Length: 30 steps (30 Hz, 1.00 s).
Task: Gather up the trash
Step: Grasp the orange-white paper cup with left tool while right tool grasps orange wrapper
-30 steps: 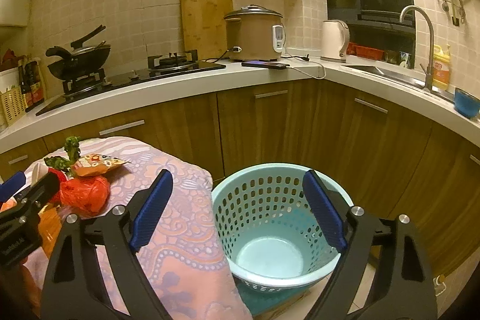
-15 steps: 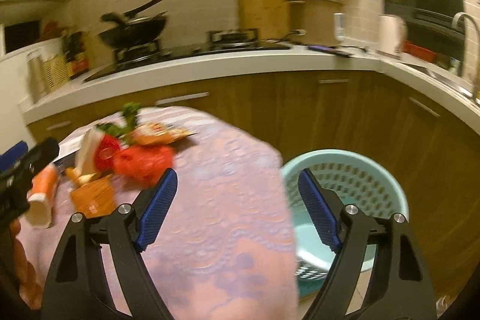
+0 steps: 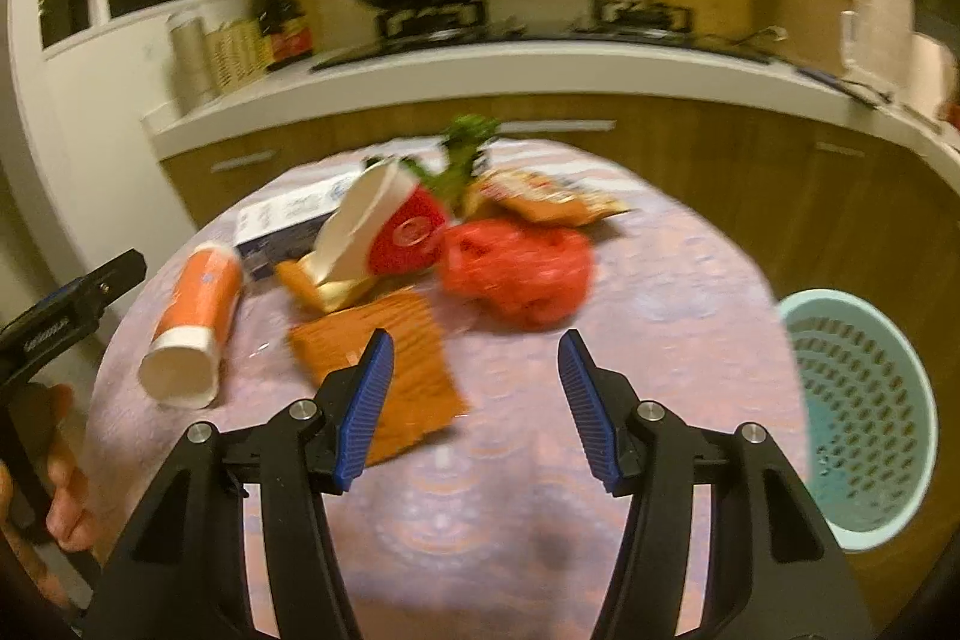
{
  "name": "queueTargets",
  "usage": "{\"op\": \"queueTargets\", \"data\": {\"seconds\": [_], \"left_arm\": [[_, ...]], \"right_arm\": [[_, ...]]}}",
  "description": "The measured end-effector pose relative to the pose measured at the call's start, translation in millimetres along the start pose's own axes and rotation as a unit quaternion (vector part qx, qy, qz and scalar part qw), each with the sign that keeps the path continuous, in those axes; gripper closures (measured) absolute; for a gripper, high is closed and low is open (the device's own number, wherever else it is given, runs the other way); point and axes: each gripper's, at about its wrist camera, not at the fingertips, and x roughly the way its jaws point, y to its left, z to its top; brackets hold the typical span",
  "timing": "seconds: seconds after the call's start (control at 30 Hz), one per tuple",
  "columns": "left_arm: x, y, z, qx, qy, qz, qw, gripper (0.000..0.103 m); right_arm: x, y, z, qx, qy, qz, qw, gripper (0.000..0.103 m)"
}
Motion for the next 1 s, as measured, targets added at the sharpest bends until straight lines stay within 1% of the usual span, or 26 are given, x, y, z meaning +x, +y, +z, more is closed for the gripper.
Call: {"op": "queueTargets", "data": {"seconds": [0.1,0.17,0.2,0.3,0.4,0.57,0.63,0.7,0.8,0.9,1.0], "left_arm": [[11,18,0,-0.027,0.026,-0.028,0.9989,0.008],[14,18,-4,-0.035,0.038,-0.045,0.9976,0.008],[17,16,-4,-0.036,0.045,-0.050,0.9971,0.008],[29,11,-6,-0.038,0.065,-0.065,0.9950,0.008],[41,4,-9,-0.040,0.088,-0.078,0.9923,0.008],[55,-5,-14,-0.040,0.111,-0.089,0.9890,0.008],[59,-7,-14,-0.043,0.117,-0.091,0.9880,0.012],[61,-8,-15,-0.044,0.123,-0.096,0.9867,0.014],[66,-13,-16,-0.036,0.133,-0.094,0.9861,0.020],[63,-17,-17,-0.022,0.129,-0.086,0.9876,0.020],[59,-20,-17,-0.010,0.126,-0.080,0.9888,0.022]], "right_arm": [[11,8,0,-0.001,0.015,0.011,1.000,0.049],[19,9,0,-0.002,0.020,0.014,1.000,0.048],[23,10,-1,0.000,0.023,0.016,1.000,0.045],[29,7,-2,0.003,0.030,0.018,0.999,0.043],[35,6,-4,0.003,0.036,0.022,0.999,0.033],[47,10,-6,-0.006,0.057,0.036,0.998,0.024],[52,14,-4,-0.012,0.066,0.040,0.997,0.017],[57,16,-3,-0.016,0.074,0.048,0.996,0.013],[66,20,-3,-0.021,0.088,0.054,0.994,0.013],[74,25,-4,-0.030,0.108,0.057,0.992,0.013],[72,29,-4,-0.039,0.102,0.054,0.993,0.014]]}}
